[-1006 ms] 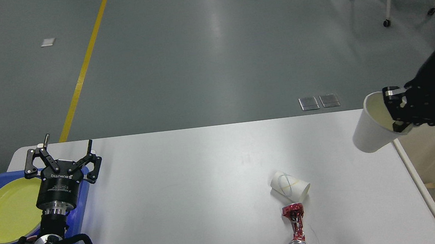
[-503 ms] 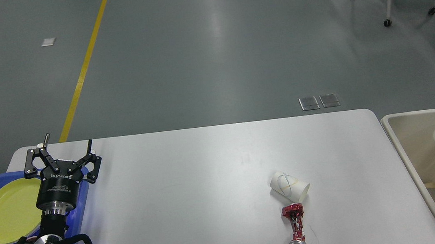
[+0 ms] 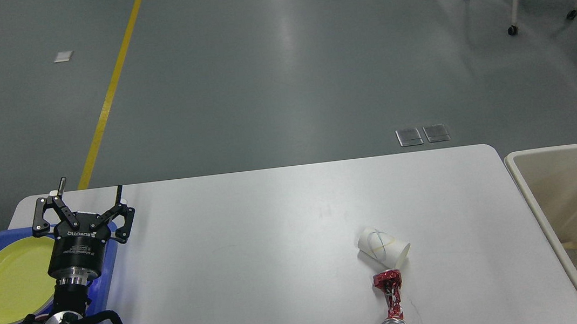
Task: Tidy desktop
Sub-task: 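Raise the right gripper out of the bin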
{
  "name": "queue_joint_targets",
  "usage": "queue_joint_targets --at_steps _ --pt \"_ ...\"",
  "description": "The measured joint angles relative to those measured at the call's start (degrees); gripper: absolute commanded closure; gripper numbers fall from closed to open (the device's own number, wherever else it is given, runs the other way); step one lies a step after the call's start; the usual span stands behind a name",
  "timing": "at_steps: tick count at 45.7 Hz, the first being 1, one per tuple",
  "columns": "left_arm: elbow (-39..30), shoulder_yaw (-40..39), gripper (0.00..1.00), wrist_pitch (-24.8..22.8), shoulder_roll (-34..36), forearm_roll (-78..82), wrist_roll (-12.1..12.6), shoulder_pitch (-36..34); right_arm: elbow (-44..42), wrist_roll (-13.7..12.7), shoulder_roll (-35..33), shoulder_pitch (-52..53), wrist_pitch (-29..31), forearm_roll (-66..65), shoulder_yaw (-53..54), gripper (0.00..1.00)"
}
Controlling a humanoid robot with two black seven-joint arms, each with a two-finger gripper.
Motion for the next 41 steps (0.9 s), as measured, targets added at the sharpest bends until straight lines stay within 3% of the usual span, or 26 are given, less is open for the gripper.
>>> queue_joint_targets --at_steps 6,16,25,36,37,41 --pt "0.00 0.00 0.04 0.00 0.00 -0.01 0.00 0.00 -8.65 -0.07 4.44 -12.00 -6.43 0.16 6.18 1.00" --pt "0.00 0.00 0.04 0.00 0.00 0.00 0.00 0.00 -23.29 -0.29 13.53 -26.05 -7.74 1.42 12.19 1.00" --pt "0.00 0.00 0.04 0.01 -0.01 0.00 0.00 0.00 -25.58 -6.38 16.74 -28.18 -8.10 5.72 13.21 1.00" --pt "0.00 0.00 0.04 0.02 -0.03 0.00 0.01 0.00 -25.57 -7.21 17.17 -28.41 -8.77 6.33 13.31 1.00" --pt "0.00 0.00 0.03 0.02 -0.03 0.00 0.00 0.00 -25.57 -7.21 17.20 -28.42 -8.88 6.33 13.28 0.95" --pt "0.00 0.00 0.04 0.03 -0.03 0.00 0.01 0.00 -25.57 -7.21 17.34 -28.59 -9.43 6.31 13.08 0.10"
